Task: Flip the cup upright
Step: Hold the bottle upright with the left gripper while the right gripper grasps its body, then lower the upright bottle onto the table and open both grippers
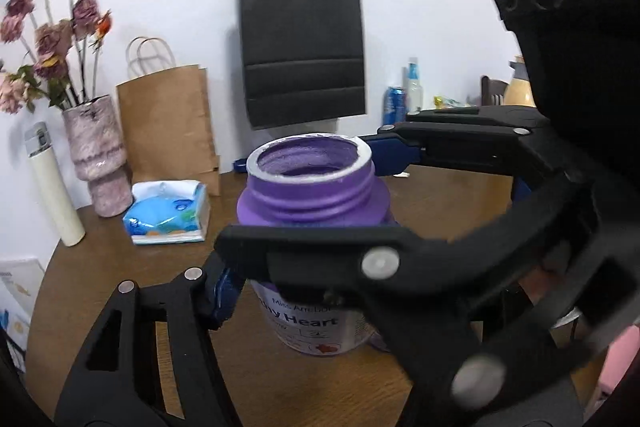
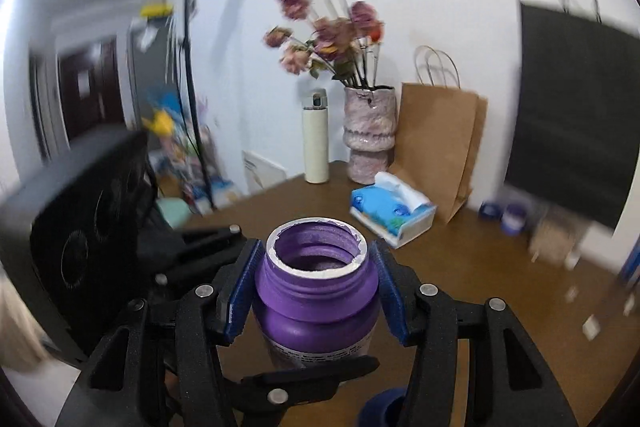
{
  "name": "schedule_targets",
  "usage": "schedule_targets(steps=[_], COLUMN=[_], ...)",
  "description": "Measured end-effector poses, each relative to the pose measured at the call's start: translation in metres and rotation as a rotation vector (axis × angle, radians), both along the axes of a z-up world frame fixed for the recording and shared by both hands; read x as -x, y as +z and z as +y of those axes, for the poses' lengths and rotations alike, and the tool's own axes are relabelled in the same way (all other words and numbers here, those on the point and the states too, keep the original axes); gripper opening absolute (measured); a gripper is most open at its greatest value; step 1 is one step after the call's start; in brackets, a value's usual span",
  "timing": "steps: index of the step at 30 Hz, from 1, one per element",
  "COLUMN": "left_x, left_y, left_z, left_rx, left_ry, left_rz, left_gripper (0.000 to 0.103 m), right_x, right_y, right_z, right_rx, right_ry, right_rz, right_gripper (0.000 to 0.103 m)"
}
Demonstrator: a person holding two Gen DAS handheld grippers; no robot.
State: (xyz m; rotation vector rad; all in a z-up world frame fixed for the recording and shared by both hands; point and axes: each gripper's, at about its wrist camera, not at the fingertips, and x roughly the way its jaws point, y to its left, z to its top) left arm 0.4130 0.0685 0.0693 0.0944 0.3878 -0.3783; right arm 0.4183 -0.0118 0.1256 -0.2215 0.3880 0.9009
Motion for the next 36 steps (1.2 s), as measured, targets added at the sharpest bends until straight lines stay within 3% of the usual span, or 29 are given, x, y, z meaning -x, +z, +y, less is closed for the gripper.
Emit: schedule_targets(steps=[8,14,18,22,28,36], left_x=[-0.027,-0.044,-0.046,-0.052,-0.065,-0.07], left_y=[-0.018,-0.036,-0.038,-0.047,-0.064,-0.076], left_z=[0.008,-0.011,-0.037,-0.07,-0.104,-0.132], left_rx=[0.017,0.046,0.042,0.023,0.021,-0.027], left_ry=[0.126,0.145,0.108,0.067,0.02,-0.023], left_rz=[0.007,0.048,0.056,0.062,0.143,0.245], left_gripper=[0.06,0.06,0.06,0.06,0.06,0.06], right_x=[-0.022,-0.056,-0.052,-0.058,-0.074,-0.084], right_y=[-0.02,-0.042,-0.044,-0.055,-0.076,-0.095], right_z=[0.026,0.016,-0.006,-0.041,-0.084,-0.113], right_rx=[0.067,0.05,0.086,0.07,0.038,0.048], right_ry=[0.06,0.016,-0.029,-0.084,-0.14,-0.166], right_rz=[-0.117,-0.022,-0.057,-0.017,0.099,0.182], right_gripper=[0.06,0.06,0.06,0.066,0.068,0.071])
